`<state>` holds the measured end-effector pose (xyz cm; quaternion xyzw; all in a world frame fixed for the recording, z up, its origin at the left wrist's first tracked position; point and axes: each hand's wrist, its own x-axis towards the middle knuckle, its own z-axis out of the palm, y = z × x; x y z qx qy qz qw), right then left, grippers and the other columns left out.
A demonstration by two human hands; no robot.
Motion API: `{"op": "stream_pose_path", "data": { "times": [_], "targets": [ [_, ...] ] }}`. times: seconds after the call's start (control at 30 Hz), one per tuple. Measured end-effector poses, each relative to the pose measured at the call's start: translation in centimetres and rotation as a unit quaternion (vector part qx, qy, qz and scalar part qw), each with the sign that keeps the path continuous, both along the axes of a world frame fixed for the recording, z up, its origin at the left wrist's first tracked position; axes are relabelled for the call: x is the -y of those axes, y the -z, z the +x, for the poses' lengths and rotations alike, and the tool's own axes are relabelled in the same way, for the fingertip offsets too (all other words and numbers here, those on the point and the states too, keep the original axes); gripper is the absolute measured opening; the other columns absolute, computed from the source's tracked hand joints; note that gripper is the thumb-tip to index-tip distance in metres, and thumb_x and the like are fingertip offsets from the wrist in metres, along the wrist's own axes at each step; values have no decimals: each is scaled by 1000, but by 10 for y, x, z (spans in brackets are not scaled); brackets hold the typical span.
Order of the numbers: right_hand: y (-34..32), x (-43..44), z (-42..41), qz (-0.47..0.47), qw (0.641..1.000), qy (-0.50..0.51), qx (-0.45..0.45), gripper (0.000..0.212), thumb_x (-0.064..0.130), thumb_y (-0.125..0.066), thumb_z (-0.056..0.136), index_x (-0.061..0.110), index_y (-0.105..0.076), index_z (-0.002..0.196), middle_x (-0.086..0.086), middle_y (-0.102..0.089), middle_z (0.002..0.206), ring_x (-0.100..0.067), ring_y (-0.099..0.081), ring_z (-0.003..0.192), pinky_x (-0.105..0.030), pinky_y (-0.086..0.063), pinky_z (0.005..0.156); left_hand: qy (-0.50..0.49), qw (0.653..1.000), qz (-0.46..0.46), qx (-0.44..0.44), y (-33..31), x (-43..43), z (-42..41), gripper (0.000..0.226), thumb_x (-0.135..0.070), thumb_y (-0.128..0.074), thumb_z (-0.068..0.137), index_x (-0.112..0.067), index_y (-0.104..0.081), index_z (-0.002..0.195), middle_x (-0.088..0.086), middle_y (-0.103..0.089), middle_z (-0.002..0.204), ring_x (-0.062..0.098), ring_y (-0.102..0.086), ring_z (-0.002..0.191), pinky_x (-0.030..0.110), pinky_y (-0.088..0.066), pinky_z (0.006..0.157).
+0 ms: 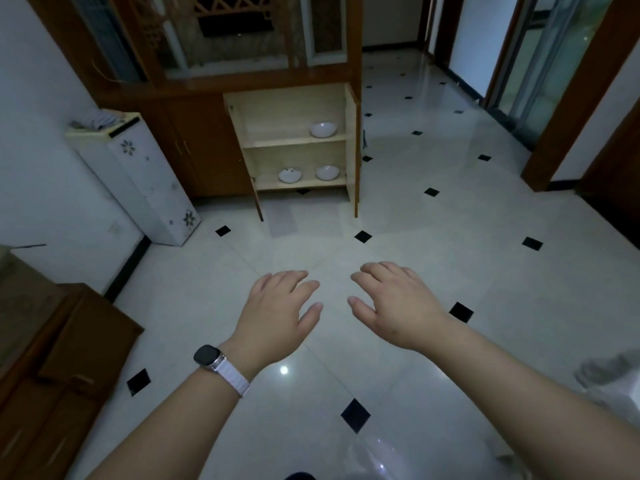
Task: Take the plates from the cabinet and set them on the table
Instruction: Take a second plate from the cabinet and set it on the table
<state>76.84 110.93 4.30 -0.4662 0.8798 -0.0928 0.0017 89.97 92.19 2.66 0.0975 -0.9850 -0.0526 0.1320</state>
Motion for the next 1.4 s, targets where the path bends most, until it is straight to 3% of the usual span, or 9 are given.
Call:
{"op": "stream_pose_path", "data": {
  "times": [0.23, 0.63, 0.97, 1.17, 1.4],
  "targets": [
    [19, 112, -42, 31, 999, -39, 2, 58, 56, -26, 88, 20, -57, 122, 1, -57, 125, -23, -50, 116, -37, -38, 95, -50, 998, 26, -1, 20, 107, -21, 44, -47, -40, 92, -22, -66, 117, 1, -64, 126, 23, -58, 115, 45, -39, 103],
    [20, 343, -96, 51, 998, -28, -6, 61, 57, -23, 88, 22, -53, 128, 3, -55, 130, -19, -47, 121, -36, -36, 98, -38, 998, 40, 10, 35, 344, -77, 46, -49, -39, 91, -22, -66, 117, 2, -66, 123, 23, -59, 113, 45, -41, 101],
    [11, 420, -151, 54, 998, 5, -14, 50, 52, -35, 95, 23, -49, 133, 4, -52, 134, -18, -44, 124, -35, -34, 101, -12, 999, 32, -9, 28, 439, -140, 44, -45, -43, 90, -22, -66, 118, 3, -64, 124, 22, -57, 115, 42, -40, 101],
    [24, 462, -200, 41, 999, 10, 15, 66, 59, -18, 87, 24, -49, 134, 6, -51, 135, -17, -44, 125, -35, -35, 101, -39, 999, -10, 6, 34, 483, -183, 41, -41, -47, 87, -18, -66, 114, 6, -66, 117, 26, -59, 110, 41, -44, 92],
    [49, 517, -292, 30, 998, 3, 50, 51, 52, -35, 96, 25, -44, 138, 7, -47, 140, -16, -39, 129, -33, -29, 103, -60, 996, -32, 52, 45, 532, -269, 41, -41, -47, 87, -19, -66, 115, 6, -67, 118, 25, -60, 109, 40, -46, 91]
  ]
}}
